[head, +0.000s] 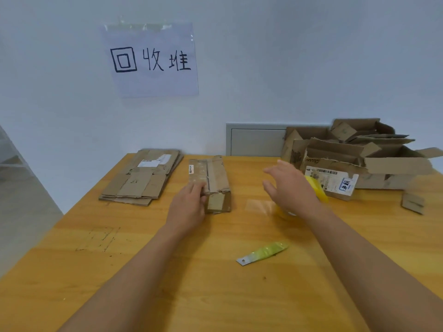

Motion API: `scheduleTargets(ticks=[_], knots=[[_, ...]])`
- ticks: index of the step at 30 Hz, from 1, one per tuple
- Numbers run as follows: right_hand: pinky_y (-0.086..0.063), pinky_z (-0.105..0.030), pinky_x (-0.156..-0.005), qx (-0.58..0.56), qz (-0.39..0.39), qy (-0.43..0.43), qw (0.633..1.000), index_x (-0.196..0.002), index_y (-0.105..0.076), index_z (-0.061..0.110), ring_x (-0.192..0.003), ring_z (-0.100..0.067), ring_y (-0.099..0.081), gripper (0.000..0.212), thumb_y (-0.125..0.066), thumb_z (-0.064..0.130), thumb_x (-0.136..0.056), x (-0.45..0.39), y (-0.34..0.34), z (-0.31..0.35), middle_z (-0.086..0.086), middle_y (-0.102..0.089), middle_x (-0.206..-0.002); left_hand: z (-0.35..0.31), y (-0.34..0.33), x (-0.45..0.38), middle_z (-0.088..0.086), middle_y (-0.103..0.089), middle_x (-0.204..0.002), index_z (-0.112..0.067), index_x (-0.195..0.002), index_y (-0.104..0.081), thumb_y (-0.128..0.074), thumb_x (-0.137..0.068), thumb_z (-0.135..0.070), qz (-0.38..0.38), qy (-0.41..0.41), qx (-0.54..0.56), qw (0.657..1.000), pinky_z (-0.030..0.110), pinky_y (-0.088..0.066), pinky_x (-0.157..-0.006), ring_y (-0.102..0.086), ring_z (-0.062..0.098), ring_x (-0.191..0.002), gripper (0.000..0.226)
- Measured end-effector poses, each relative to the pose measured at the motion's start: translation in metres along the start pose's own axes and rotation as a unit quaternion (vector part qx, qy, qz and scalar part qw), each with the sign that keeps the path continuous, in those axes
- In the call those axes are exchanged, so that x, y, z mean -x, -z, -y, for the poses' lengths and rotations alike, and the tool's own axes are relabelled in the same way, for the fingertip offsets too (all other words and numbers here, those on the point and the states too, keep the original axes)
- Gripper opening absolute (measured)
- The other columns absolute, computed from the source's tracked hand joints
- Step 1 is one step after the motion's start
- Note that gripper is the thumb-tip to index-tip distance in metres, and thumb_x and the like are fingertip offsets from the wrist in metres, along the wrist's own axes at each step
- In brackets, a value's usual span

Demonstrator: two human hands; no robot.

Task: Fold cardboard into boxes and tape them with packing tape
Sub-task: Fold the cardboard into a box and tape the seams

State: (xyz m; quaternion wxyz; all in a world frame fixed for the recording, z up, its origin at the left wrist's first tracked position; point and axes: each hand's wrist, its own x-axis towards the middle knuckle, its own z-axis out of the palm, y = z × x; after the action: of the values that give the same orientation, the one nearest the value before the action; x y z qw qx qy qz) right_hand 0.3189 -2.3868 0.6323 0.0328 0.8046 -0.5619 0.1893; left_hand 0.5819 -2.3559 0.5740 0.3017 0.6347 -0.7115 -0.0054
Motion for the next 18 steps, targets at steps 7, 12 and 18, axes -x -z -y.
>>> scheduleTargets(ticks=[7, 12, 18], knots=[[-0.039, -0.043, -0.102, 0.101, 0.106, -0.082, 0.986, -0.138, -0.052, 0.025, -0.124, -0.026, -0.05, 0.054, -0.04, 0.059, -0.098, 0.001, 0.014, -0.021, -0.003, -0.056, -0.136, -0.083, -0.025, 0.003, 0.002, -0.06, -0.124, -0.014, -0.125, -0.06, -0.052, -0.097, -0.014, 0.005, -0.124, 0.045, 0.991, 0.031, -0.046, -0.086, -0.058, 0.021, -0.11, 0.029], [-0.041, -0.043, -0.097, 0.088, 0.086, -0.097, 0.988, -0.133, -0.054, 0.024, -0.121, -0.027, -0.049, 0.053, -0.039, 0.057, -0.095, 0.009, 0.012, -0.03, -0.005, -0.056, -0.132, -0.117, -0.06, -0.027, 0.009, -0.046, -0.139, -0.011, -0.137, -0.046, -0.043, -0.104, -0.022, 0.166, 0.011, -0.06, 0.984, 0.041, -0.045, -0.092, -0.052, 0.031, -0.12, 0.034], [-0.04, -0.044, -0.099, 0.044, 0.074, -0.113, 0.99, -0.127, -0.055, 0.02, -0.121, -0.029, -0.047, 0.05, -0.04, 0.055, -0.094, 0.015, 0.014, -0.042, -0.007, -0.055, -0.128, -0.117, -0.075, -0.046, 0.016, -0.057, -0.121, -0.006, -0.111, -0.059, -0.043, -0.099, -0.008, 0.219, 0.086, -0.147, 0.961, 0.039, -0.049, -0.088, -0.058, 0.033, -0.109, 0.021]])
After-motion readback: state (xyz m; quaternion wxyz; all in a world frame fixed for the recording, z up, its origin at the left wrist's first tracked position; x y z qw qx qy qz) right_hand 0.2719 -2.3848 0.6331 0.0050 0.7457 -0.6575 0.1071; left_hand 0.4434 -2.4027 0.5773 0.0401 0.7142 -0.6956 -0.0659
